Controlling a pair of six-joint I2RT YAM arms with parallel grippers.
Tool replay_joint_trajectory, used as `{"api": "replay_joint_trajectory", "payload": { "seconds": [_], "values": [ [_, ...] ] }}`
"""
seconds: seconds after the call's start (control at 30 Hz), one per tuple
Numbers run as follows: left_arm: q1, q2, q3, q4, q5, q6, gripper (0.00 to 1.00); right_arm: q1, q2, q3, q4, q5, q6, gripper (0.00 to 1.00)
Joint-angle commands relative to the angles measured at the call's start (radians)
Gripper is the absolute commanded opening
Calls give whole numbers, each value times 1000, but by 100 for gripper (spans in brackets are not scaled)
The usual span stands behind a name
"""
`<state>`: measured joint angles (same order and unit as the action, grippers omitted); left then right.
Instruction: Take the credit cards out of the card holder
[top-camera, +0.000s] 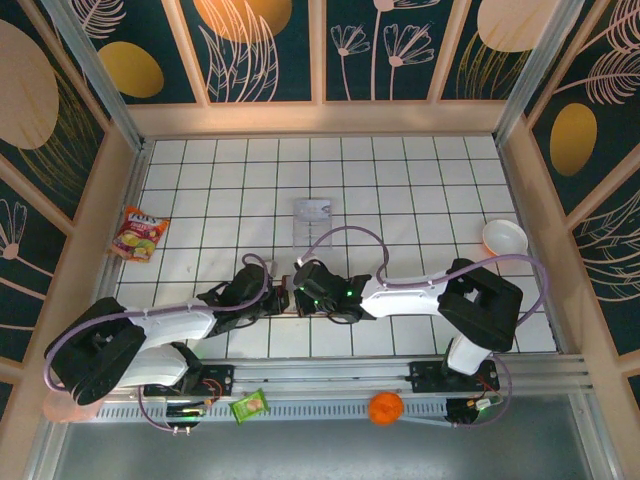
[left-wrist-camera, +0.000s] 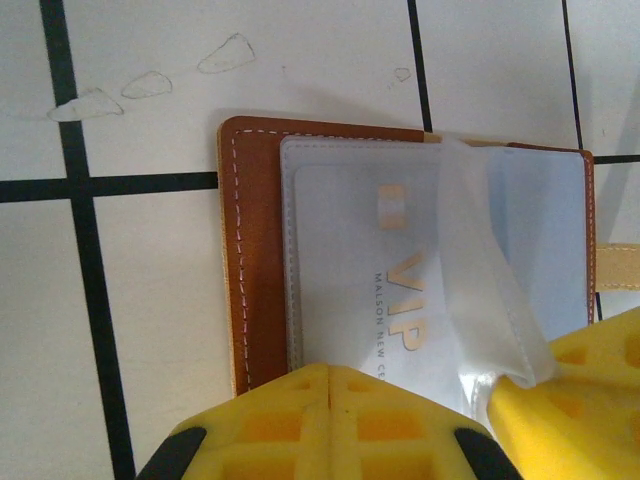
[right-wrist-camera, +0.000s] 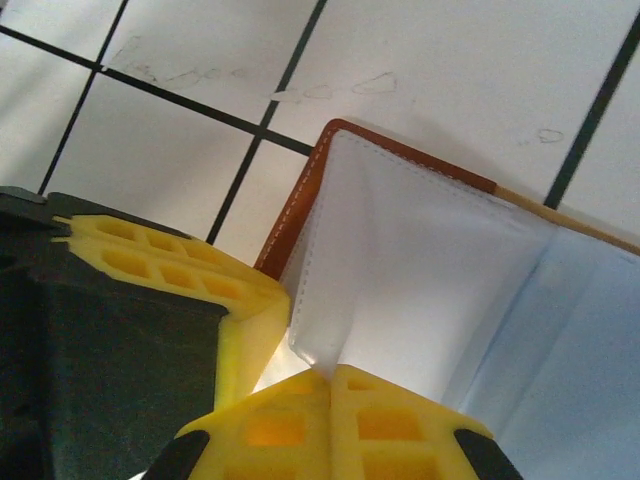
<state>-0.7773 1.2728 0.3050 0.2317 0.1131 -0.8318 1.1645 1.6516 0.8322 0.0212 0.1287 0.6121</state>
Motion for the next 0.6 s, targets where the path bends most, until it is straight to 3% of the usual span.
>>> {"api": "replay_joint_trajectory", "payload": {
  "seconds": [0.0,0.1,0.23,0.33,0.43,0.57],
  "values": [
    [-2,25,-11,-78,4,11,0,-7,-44,-2,-97,85,72,0],
    [-3,13,-15,-85,1,13,0,-6,-66,-9,-193,161,149,6],
    [-3,2,-26,-74,7,8,0,-6,-123,-58,-322,253,284,29],
    [-3,-10,-27,-65,17,8,0,-9,-196,-110,-369,295,353,40],
    [-2,-23,-27,-61,27,9,0,-8,-308,-138,-348,317,319,43],
    [-3,-39,-27,-57,31,11,0,-16,-387,-138,-167,176,107,38]
  ]
}}
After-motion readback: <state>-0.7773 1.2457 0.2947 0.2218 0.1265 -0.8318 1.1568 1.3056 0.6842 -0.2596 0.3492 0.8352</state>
